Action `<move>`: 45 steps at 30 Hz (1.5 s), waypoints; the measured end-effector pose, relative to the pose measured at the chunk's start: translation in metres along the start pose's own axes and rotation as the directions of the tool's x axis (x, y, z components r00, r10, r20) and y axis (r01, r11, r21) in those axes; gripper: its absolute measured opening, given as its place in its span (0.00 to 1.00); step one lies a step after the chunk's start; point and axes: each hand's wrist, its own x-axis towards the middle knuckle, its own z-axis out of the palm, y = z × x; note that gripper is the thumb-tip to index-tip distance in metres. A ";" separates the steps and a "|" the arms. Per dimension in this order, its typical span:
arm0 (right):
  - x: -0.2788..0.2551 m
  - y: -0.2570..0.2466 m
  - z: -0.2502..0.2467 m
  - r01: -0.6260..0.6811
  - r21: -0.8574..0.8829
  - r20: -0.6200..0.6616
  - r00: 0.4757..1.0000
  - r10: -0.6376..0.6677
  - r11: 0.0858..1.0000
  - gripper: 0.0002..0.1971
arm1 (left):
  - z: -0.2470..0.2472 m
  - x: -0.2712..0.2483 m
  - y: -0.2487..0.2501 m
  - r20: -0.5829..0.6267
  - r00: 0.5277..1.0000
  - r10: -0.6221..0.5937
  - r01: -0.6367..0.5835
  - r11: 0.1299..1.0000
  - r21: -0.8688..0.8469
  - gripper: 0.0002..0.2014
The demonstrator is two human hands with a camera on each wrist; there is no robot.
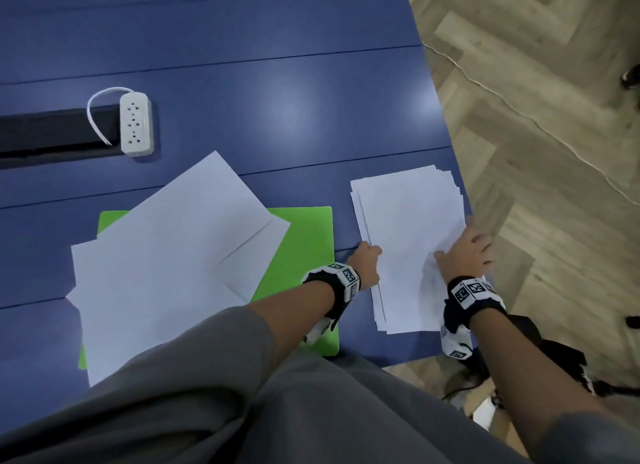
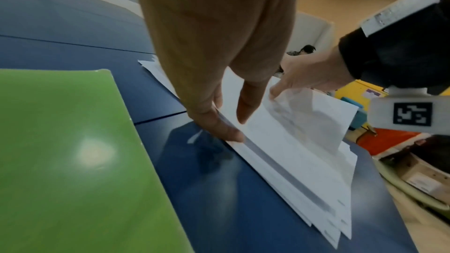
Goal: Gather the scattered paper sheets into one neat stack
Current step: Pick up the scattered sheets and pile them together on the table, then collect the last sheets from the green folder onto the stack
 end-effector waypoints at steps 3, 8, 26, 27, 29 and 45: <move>-0.007 -0.004 0.007 0.116 -0.167 -0.004 0.993 -0.118 0.979 0.46 | 0.001 -0.002 -0.003 0.016 1.000 0.001 -0.003 0.996 0.091 0.26; -0.020 -0.025 0.023 0.528 -0.034 0.146 0.843 -0.518 0.849 0.33 | -0.009 -0.005 -0.020 0.035 0.999 0.035 -0.040 0.990 0.136 0.32; -0.050 -0.066 0.053 0.425 -0.168 0.226 0.895 -0.385 0.889 0.38 | -0.110 -0.066 -0.176 -0.466 0.760 -0.452 0.569 0.810 0.142 0.50; -0.051 -0.068 0.054 0.416 -0.174 0.233 0.898 -0.373 0.892 0.38 | -0.109 -0.066 -0.179 -0.430 0.763 -0.482 0.587 0.796 0.150 0.51; -0.053 -0.070 0.054 0.404 -0.188 0.252 0.901 -0.353 0.896 0.39 | -0.108 -0.065 -0.181 -0.394 0.774 -0.496 0.596 0.782 0.185 0.52; -0.112 -0.157 0.067 0.718 0.027 0.246 0.670 -0.700 0.696 0.21 | -0.115 -0.081 -0.186 -0.626 0.733 -0.265 0.220 0.964 -0.151 0.24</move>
